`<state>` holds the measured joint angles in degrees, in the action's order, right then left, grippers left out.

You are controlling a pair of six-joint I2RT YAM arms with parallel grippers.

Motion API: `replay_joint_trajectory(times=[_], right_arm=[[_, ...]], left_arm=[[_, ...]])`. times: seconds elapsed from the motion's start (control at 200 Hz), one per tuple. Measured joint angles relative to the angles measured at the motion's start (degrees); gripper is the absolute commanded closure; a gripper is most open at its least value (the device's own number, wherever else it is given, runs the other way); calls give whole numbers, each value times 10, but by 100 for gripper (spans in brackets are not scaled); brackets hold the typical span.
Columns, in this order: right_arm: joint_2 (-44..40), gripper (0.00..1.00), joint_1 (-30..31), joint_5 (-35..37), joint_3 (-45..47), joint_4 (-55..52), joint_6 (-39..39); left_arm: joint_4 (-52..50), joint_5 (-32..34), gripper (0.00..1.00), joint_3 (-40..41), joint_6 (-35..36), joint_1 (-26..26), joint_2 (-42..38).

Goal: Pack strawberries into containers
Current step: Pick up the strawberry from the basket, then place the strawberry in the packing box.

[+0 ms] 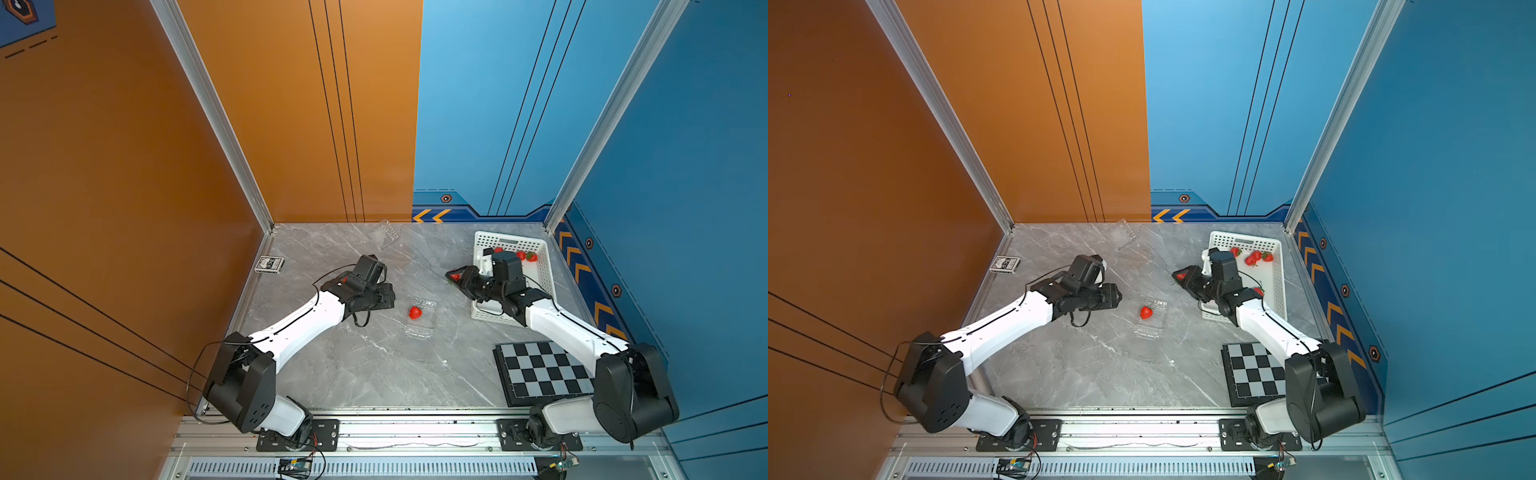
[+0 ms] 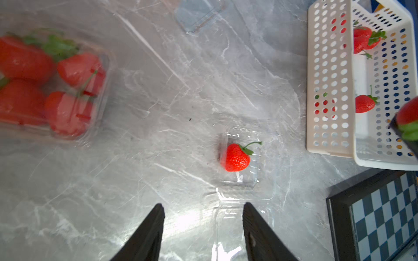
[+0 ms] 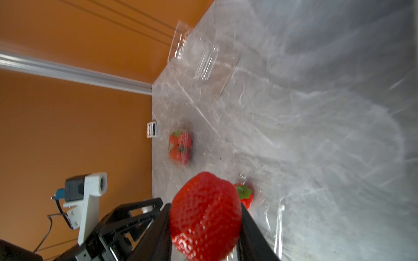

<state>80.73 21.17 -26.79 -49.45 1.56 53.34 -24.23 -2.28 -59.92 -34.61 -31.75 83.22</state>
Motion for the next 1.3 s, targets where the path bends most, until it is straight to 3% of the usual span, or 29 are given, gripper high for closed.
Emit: replay_joint_trajectory(times=[0.155,0.425,0.556,0.616,0.696,0.781,0.946,1.166,1.296], right_arm=[[27,81,59,17,18,-12,-5],[99,80,92,49,21,-23,-18],[118,73,99,60,21,-31,-26],[125,65,102,61,19,-36,-30],[132,62,106,66,12,-47,-35],[138,50,112,76,-1,-59,-42],[138,40,118,88,-26,-81,-55],[124,40,116,108,-45,-130,-75],[72,40,100,121,-45,-174,-96]], left_arm=[[0,4,42,55,-14,2,-31],[-4,7,42,86,-26,-3,-54],[0,7,42,86,-26,-7,-56],[3,7,42,86,-27,-9,-56],[5,7,42,86,-28,-12,-55],[6,7,42,86,-28,-14,-52],[7,7,42,86,-28,-17,-41],[9,7,42,83,-28,-17,-26],[8,8,41,64,-28,-25,-20]])
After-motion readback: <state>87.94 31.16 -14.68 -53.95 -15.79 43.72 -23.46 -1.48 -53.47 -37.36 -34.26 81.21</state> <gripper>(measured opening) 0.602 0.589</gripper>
